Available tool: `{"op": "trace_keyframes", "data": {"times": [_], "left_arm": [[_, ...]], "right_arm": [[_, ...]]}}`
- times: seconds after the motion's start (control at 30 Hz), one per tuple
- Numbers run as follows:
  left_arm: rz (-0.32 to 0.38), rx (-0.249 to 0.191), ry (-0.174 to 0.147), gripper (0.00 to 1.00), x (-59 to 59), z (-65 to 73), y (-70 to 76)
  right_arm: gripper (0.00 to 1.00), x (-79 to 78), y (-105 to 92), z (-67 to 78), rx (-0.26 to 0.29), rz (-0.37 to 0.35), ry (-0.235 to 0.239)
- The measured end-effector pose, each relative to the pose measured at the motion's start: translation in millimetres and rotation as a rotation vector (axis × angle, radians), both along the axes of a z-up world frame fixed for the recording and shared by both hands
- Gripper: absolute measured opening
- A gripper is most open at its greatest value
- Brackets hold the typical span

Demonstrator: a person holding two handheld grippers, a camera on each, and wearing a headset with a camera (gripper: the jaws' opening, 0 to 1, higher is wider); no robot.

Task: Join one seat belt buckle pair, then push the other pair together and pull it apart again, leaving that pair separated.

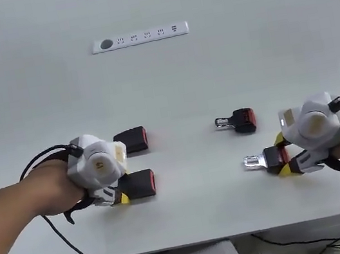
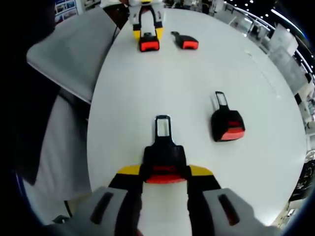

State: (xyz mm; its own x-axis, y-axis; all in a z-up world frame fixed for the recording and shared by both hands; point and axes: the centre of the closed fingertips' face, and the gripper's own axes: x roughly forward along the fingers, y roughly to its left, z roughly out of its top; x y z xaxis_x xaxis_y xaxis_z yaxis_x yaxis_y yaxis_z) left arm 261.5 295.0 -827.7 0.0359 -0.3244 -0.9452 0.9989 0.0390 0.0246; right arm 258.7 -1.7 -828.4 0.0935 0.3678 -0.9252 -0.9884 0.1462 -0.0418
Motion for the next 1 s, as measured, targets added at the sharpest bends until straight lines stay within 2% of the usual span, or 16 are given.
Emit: {"op": "trace_keyframes", "data": {"times": [0.27,0.47,0.67,1.0], "left_arm": [[0.009,-0.01,-0.002,0.32,0.6,0.0,0.5],[0.002,0.002,-0.001,0.32,0.5,-0.5,0.3],[-0.001,-0.008,0.003,0.32,0.8,-0.7,0.1],[-0.004,0.009,0.007,0.32,0.3,-0.7,-1.0]], "right_arm": [[0.34,0.4,7.1,0.4,-0.005,0.002,-0.002],[0.34,-0.7,21.7,0.4,-0.009,0.018,-0.013],[0.34,-3.6,51.4,0.9,0.045,0.011,-0.022],[0.34,-2.1,106.1,2.6,0.151,0.016,-0.045]]}}
